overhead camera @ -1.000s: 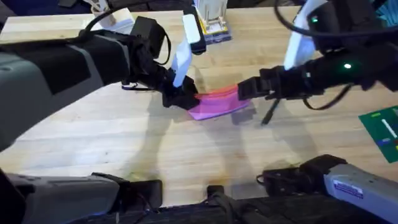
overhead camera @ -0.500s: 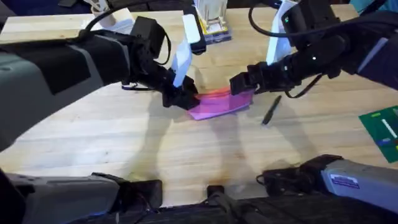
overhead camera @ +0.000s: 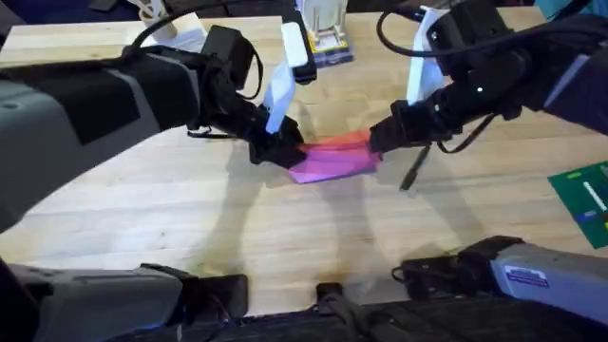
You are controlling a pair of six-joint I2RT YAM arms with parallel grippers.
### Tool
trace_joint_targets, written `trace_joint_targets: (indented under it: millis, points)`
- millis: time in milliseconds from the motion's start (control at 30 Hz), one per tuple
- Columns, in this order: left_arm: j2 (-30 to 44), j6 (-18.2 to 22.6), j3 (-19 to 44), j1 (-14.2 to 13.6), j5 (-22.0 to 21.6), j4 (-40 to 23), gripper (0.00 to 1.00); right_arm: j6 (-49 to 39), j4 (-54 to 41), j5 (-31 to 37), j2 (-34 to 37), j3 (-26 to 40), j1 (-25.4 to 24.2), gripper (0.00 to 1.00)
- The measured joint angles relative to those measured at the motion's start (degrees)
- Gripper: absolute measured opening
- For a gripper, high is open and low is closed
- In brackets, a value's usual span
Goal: Unzip the bag, pick up the pens from the table one at a time and place them inside, then zip the bag closed.
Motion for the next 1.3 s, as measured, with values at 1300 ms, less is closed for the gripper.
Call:
trace_joint_targets:
  millis: [1300]
  points:
    - [0.0, 0.0, 0.0, 0.5, 0.15, 0.0, 0.047, 7.98, 11.84, -0.33, -0.26, 3.36, 17.07, 0.031]
